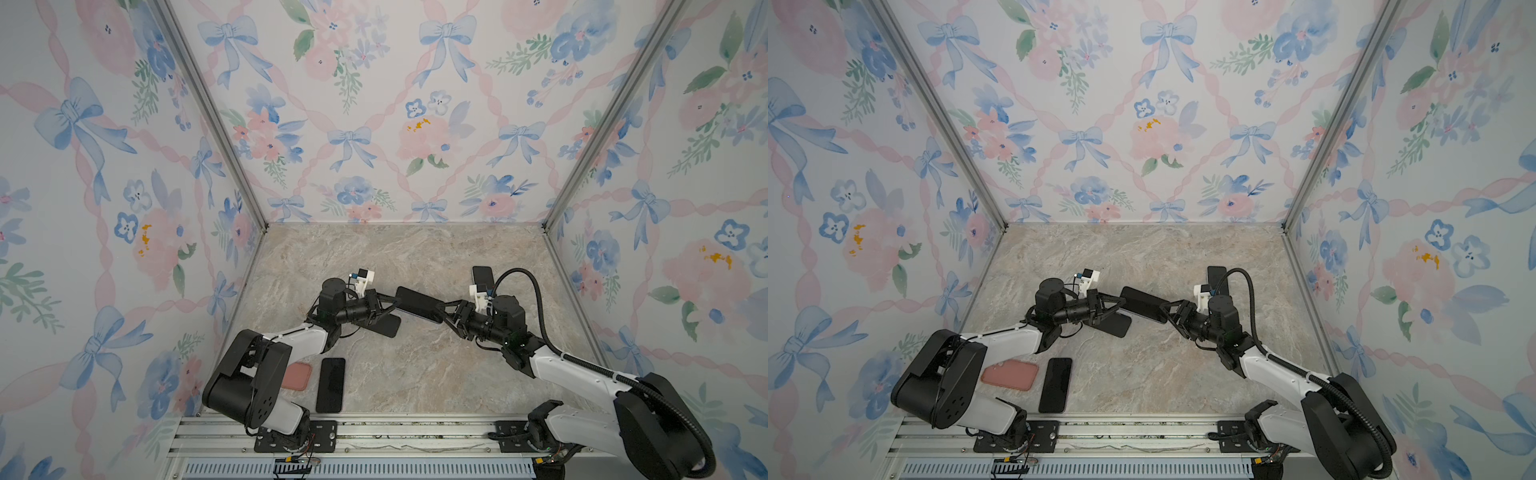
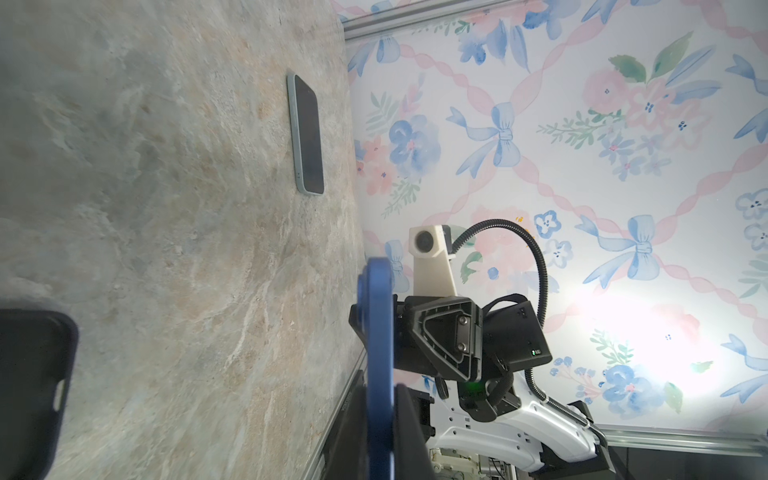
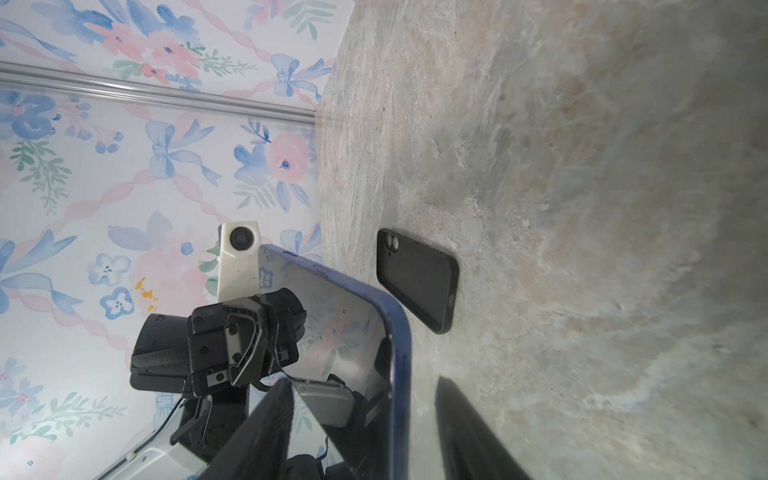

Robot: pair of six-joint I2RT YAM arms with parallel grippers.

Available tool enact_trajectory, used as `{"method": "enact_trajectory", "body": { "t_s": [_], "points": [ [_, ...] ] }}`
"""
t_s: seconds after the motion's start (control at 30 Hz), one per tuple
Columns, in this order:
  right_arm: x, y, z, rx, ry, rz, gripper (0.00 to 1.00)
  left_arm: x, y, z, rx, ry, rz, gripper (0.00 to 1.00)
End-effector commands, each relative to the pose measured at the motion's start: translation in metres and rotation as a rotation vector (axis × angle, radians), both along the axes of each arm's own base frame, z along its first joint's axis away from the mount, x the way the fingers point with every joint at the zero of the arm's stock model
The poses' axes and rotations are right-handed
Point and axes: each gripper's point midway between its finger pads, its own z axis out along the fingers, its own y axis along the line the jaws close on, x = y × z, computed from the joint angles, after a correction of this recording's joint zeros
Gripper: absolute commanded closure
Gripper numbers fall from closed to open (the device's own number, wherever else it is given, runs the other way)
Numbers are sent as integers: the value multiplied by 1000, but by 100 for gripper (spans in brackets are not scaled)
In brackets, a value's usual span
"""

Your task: Put the phone into the phone case

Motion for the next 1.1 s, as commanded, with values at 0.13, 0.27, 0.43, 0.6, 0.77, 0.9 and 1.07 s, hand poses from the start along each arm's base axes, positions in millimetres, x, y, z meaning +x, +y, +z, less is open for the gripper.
{"method": "enact_trajectory", "body": {
  "t_s": [0.13,0.27,0.43,0.6,0.77,0.9,1.07],
  "points": [
    [8,4,11,62,-60,15,58,-3,-5,13,-53,-44,-34,100],
    [11,0,10,55,-62,5,64,-3,-5,10,-53,-38,-36,100],
    [13,-4,12,45,-68,2,71,-3,-6,9,-55,-31,-44,100],
    [15,-2,18,43,-84,12,78,-3,-7,2,-48,-14,-46,100],
    [15,-2,19,41,-79,16,86,-3,-7,-8,-39,10,-52,88],
    [15,-3,18,30,-74,12,89,-4,-5,-14,-29,13,-48,68],
    [15,-5,18,2,-66,8,92,-2,5,-24,-13,21,-23,51]
  ]
}}
